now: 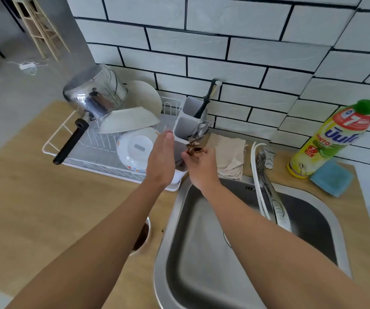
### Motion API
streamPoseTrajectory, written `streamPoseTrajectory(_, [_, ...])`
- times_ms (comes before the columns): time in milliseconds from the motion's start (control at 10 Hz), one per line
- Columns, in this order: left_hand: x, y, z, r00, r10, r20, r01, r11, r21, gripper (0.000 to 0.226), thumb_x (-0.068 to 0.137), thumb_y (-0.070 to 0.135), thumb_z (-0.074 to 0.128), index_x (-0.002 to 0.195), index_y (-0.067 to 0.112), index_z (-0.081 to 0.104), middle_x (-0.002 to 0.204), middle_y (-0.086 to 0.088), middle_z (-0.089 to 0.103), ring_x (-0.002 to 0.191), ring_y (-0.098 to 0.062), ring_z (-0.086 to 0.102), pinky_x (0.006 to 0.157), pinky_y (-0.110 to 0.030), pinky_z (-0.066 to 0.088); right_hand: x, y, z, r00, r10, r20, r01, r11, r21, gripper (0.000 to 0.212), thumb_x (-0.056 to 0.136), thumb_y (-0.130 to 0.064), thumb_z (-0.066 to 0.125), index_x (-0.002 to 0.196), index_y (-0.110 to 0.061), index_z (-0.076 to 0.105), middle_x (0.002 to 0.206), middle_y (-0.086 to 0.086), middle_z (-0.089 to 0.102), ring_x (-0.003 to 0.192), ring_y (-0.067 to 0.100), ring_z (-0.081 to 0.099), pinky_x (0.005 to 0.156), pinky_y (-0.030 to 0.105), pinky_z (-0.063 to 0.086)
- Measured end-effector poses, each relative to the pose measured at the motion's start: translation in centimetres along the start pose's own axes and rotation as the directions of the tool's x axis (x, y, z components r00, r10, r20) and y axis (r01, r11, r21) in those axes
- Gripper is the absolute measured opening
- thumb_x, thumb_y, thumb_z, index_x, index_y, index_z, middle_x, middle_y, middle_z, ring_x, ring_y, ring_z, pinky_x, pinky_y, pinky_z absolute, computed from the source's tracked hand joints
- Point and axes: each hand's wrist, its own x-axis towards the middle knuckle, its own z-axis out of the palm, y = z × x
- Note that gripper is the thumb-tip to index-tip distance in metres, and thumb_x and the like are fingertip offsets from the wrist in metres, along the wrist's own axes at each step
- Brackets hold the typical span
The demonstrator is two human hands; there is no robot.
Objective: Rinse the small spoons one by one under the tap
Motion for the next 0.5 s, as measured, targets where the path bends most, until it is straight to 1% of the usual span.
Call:
streamPoseTrajectory(100, [0.0, -0.5, 0.0, 1.000, 0.025, 0.008, -0.026, 0.999, 0.041, 0.065, 0.089, 0.066, 0.020, 0.129, 0.030, 0.054, 0.124, 0.013, 0.058, 0.116, -0.005, 0.050, 0.106, -0.029, 0.036, 0.2, -0.1, 0.1, 1.000, 0.010, 0.003, -0.010, 0.992, -0.128, 0.023, 0.096, -0.022, 0.073, 0.092, -0.023, 0.050, 0.130, 0.016, 0.054, 0.113, 0.029, 0.063, 0.110, 0.041, 0.045])
streamPoseTrajectory(200, [0.1, -0.5, -0.1, 0.999, 0.033, 0.010, -0.033, 0.999, 0.036, 0.065, 0.093, 0.063, 0.020, 0.134, 0.025, 0.053, 0.128, 0.009, 0.057, 0.121, -0.010, 0.050, 0.107, -0.032, 0.037, 0.4, -0.5, -0.2, 1.000, 0.027, 0.012, -0.024, 0.970, -0.241, 0.022, 0.094, -0.031, 0.075, 0.103, -0.012, 0.071, 0.129, 0.009, 0.041, 0.117, 0.024, 0.056, 0.113, 0.036, 0.042])
streamPoseTrajectory(300, [0.0, -0.4, -0.3, 0.999, 0.040, 0.020, -0.041, 0.998, 0.052, 0.064, 0.094, 0.061, 0.019, 0.133, 0.024, 0.053, 0.126, 0.005, 0.058, 0.119, -0.014, 0.052, 0.103, -0.034, 0.041, -0.2, -0.8, -0.5, 0.999, 0.038, -0.007, -0.038, 0.977, -0.209, 0.031, 0.085, -0.032, 0.084, 0.081, -0.027, 0.054, 0.129, 0.010, 0.045, 0.114, 0.025, 0.058, 0.109, 0.038, 0.046])
streamPoseTrajectory(400, [-0.5, -0.2, -0.5, 0.998, 0.052, 0.022, -0.053, 0.996, 0.071, 0.062, 0.095, 0.061, 0.019, 0.133, 0.025, 0.053, 0.124, 0.007, 0.058, 0.116, -0.011, 0.052, 0.095, -0.028, 0.039, -1.0, -0.9, -1.1, 0.999, 0.017, -0.042, -0.024, 0.983, -0.185, 0.036, 0.077, -0.037, 0.090, 0.086, -0.027, 0.056, 0.125, 0.005, 0.044, 0.110, 0.023, 0.061, 0.102, 0.036, 0.050])
streamPoseTrajectory(500, [-1.0, 0.1, -0.7, 0.999, 0.051, 0.007, -0.052, 0.997, 0.054, 0.059, 0.094, 0.061, 0.019, 0.128, 0.026, 0.054, 0.118, 0.006, 0.061, 0.108, -0.008, 0.056, 0.085, -0.023, 0.041, -1.5, -0.9, -1.6, 0.999, 0.007, -0.046, -0.014, 0.989, -0.148, 0.065, 0.074, -0.043, 0.090, 0.128, -0.020, 0.062, 0.129, -0.002, 0.043, 0.103, 0.014, 0.062, 0.097, 0.032, 0.052])
